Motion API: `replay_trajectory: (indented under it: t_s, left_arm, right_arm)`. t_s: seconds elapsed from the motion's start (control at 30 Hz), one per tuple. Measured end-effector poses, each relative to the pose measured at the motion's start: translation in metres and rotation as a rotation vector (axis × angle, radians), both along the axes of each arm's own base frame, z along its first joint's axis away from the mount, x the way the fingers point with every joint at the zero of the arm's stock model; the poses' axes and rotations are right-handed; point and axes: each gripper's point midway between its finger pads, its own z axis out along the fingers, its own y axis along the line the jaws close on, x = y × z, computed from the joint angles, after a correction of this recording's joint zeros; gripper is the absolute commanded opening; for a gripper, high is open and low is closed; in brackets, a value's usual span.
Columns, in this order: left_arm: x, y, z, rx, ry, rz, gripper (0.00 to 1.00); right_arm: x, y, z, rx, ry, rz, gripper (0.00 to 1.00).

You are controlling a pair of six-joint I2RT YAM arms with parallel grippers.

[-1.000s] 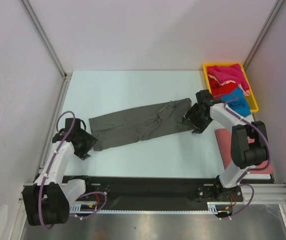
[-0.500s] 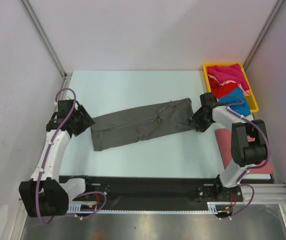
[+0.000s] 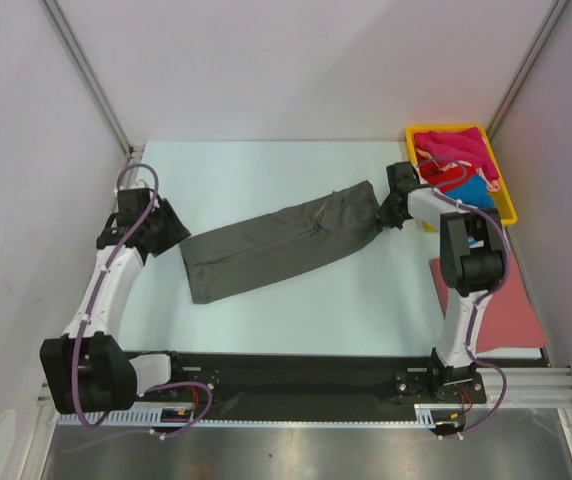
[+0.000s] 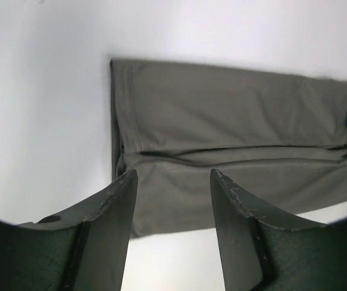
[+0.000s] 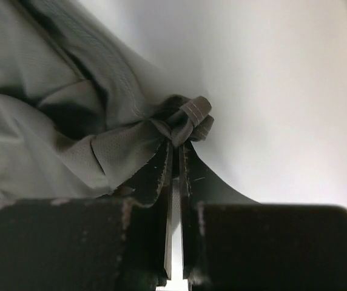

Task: Fold and stack the t-shirts
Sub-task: Fold the tshirt

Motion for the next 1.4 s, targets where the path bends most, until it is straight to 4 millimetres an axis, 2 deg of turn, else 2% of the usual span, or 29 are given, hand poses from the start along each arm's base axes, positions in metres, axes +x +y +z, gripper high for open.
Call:
replay_trajectory:
  t_s: [0.2, 0.27, 0.33, 0.37, 0.43, 0.47, 0.53, 0.57, 0.6, 0.67, 0.7, 0.8, 0.87, 0.93, 1.0, 1.1, 1.17, 1.23, 1.33, 1.4]
  left_arm:
    - [0.024, -0.007, -0.020, -0.029, 0.009, -0.050, 0.68]
    - [0.031, -0.012, -0.028, -0.046, 0.015, -0.077, 0.68]
    - [0.038, -0.017, -0.037, -0.061, 0.035, -0.113, 0.70]
    - [0.042, -0.020, -0.040, -0.066, 0.040, -0.132, 0.71]
    - [0.049, -0.026, -0.043, -0.073, 0.049, -0.170, 0.77]
    - [0.053, -0.029, -0.044, -0.079, 0.051, -0.195, 0.79]
    - [0.061, -0.034, -0.044, -0.088, 0.061, -0.238, 0.82]
    - [0.067, -0.036, -0.043, -0.091, 0.062, -0.261, 0.84]
    - [0.072, -0.038, -0.043, -0.095, 0.062, -0.287, 0.84]
    - [0.076, -0.040, -0.045, -0.105, 0.078, -0.325, 0.84]
    - [0.076, -0.041, -0.048, -0.108, 0.092, -0.344, 0.82]
    - [0.074, -0.042, -0.061, -0.113, 0.146, -0.378, 0.77]
    - [0.068, -0.040, -0.074, -0.113, 0.194, -0.393, 0.73]
    - [0.062, -0.039, -0.088, -0.115, 0.252, -0.410, 0.72]
    - [0.058, -0.038, -0.103, -0.117, 0.300, -0.428, 0.72]
    - [0.049, -0.038, -0.119, -0.132, 0.361, -0.442, 0.71]
    - [0.045, -0.039, -0.121, -0.139, 0.377, -0.448, 0.71]
    - [0.045, -0.040, -0.120, -0.145, 0.373, -0.451, 0.68]
    - [0.042, -0.040, -0.121, -0.147, 0.373, -0.451, 0.63]
    - [0.033, -0.041, -0.126, -0.153, 0.388, -0.447, 0.54]
  right_arm:
    - [0.110, 0.013, 0.008, -0.058, -0.174, 0.117, 0.01]
    - [0.145, 0.016, 0.009, -0.072, -0.235, 0.140, 0.02]
    - [0.173, 0.018, 0.009, -0.076, -0.276, 0.158, 0.06]
    - [0.188, 0.018, 0.010, -0.076, -0.303, 0.168, 0.19]
    - [0.214, 0.017, 0.012, -0.074, -0.348, 0.185, 0.39]
    - [0.226, 0.017, 0.014, -0.077, -0.375, 0.193, 0.53]
    - [0.238, 0.016, 0.021, -0.087, -0.401, 0.209, 0.62]
    - [0.237, 0.014, 0.024, -0.092, -0.394, 0.213, 0.69]
    - [0.233, 0.012, 0.026, -0.092, -0.375, 0.214, 0.70]
    - [0.219, 0.010, 0.030, -0.086, -0.322, 0.217, 0.74]
    - [0.204, 0.009, 0.031, -0.081, -0.276, 0.219, 0.75]
    - [0.142, 0.016, 0.045, -0.063, -0.142, 0.250, 0.77]
    - [0.095, 0.034, 0.064, -0.019, -0.094, 0.287, 0.77]
    - [0.044, 0.069, 0.092, 0.056, -0.085, 0.341, 0.77]
    - [-0.008, 0.121, 0.122, 0.167, -0.129, 0.421, 0.76]
    - [-0.091, 0.204, 0.146, 0.382, -0.164, 0.549, 0.75]
    - [-0.133, 0.242, 0.142, 0.491, -0.129, 0.598, 0.73]
    - [-0.161, 0.266, 0.126, 0.565, -0.061, 0.598, 0.73]
    - [-0.181, 0.289, 0.099, 0.618, 0.012, 0.557, 0.68]
    - [-0.190, 0.299, 0.085, 0.646, 0.032, 0.523, 0.64]
